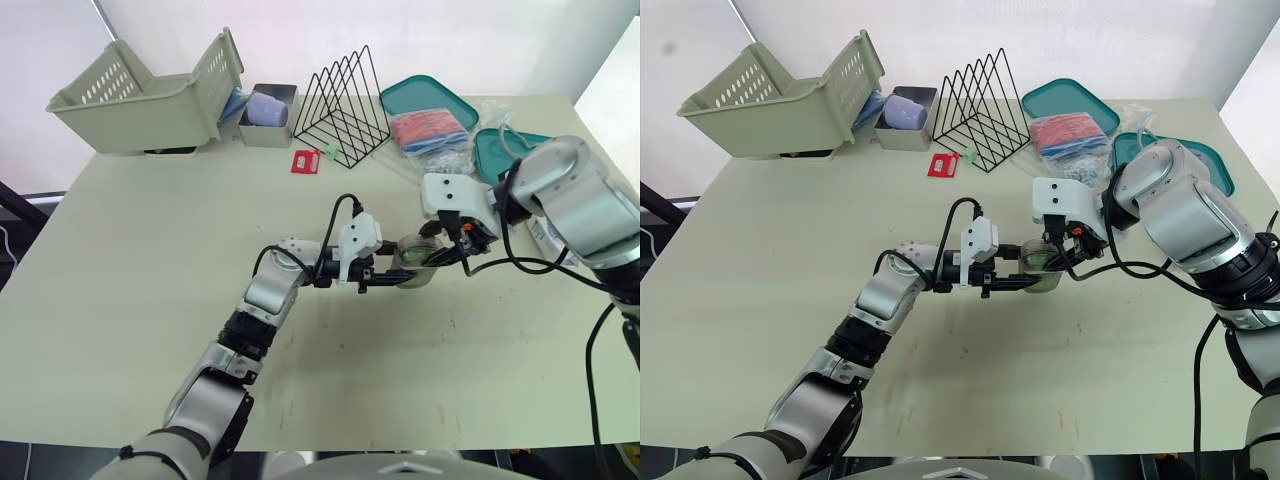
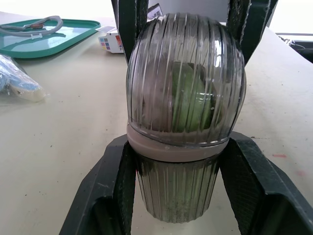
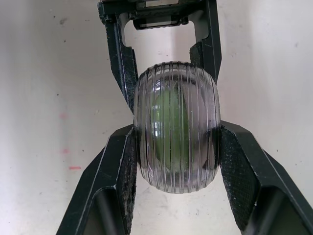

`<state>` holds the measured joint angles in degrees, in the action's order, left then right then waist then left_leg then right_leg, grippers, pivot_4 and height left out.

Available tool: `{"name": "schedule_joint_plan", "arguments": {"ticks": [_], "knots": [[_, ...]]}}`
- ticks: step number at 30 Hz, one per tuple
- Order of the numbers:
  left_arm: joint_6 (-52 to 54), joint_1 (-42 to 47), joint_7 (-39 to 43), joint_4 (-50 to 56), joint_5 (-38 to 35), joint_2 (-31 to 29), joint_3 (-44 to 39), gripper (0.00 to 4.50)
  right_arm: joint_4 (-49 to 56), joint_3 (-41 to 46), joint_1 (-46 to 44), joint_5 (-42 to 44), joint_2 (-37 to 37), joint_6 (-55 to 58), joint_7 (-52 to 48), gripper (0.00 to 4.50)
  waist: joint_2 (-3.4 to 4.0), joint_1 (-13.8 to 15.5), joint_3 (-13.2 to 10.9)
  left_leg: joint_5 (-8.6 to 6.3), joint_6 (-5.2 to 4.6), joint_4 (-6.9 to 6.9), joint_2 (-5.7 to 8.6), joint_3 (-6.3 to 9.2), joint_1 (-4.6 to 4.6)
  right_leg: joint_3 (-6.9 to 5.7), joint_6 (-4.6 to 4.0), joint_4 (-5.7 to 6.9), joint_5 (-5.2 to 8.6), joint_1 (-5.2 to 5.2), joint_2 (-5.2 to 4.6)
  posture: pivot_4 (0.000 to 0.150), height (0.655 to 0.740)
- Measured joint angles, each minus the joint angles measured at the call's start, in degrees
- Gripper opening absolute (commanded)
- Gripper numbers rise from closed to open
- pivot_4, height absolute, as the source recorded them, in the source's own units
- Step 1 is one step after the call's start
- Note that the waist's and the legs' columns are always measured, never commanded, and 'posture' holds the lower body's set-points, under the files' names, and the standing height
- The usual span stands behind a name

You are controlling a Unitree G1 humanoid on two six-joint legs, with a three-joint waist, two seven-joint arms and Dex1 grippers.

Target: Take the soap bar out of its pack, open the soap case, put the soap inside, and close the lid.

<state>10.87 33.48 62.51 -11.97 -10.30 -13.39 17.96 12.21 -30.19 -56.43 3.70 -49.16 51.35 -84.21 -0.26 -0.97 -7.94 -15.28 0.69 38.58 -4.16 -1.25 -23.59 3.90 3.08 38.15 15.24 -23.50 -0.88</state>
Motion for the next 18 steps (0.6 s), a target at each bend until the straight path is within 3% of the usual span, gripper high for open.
{"name": "schedule_joint_plan", "arguments": {"ticks": [5, 10, 11, 18], "knots": [[0.0, 0.0, 0.0, 0.0, 0.0, 0.0, 0.0, 1.97, 0.2, 0.3, 0.4, -0.1, -0.3, -0.4, 0.0, 1.79, 0.0, 0.0, 0.0, 0.0, 0.0, 0.0, 0.0, 0.0, 0.0, 0.0, 0.0, 0.0, 0.0, 0.0, 0.0, 0.15, 0.74], [-0.7, 0.1, 0.3, 0.1, 0.0, 1.1, 0.5, 1.97, -1.3, -2.2, 3.3, -0.7, 0.7, -0.1, 1.1, 4.3, 0.05, 0.2, -0.1, 0.0, 0.0, 0.07, 0.01, 0.01, -0.17, -0.01, 0.0, -0.01, 0.0, -0.09, -0.02, 0.15, 0.74], [-0.7, 0.1, 0.4, 0.1, 0.0, 1.2, 0.7, 1.97, -1.8, -3.6, 4.4, -0.6, 1.5, -0.1, 1.3, 4.46, 0.13, 0.3, -0.2, 0.0, 0.0, 0.07, 0.02, 0.0, -0.24, -0.01, 0.0, -0.03, 0.0, -0.15, -0.03, 0.15, 0.74], [-0.8, 0.1, 1.0, 0.1, 0.0, 1.1, 0.7, 1.97, -2.0, -2.6, 3.5, -0.4, 1.2, -0.9, 2.7, 4.46, 0.22, 0.3, -0.3, 0.0, 0.0, 0.06, 0.02, 0.0, -0.24, -0.02, 0.01, -0.04, 0.0, -0.17, -0.03, 0.15, 0.74]]}}
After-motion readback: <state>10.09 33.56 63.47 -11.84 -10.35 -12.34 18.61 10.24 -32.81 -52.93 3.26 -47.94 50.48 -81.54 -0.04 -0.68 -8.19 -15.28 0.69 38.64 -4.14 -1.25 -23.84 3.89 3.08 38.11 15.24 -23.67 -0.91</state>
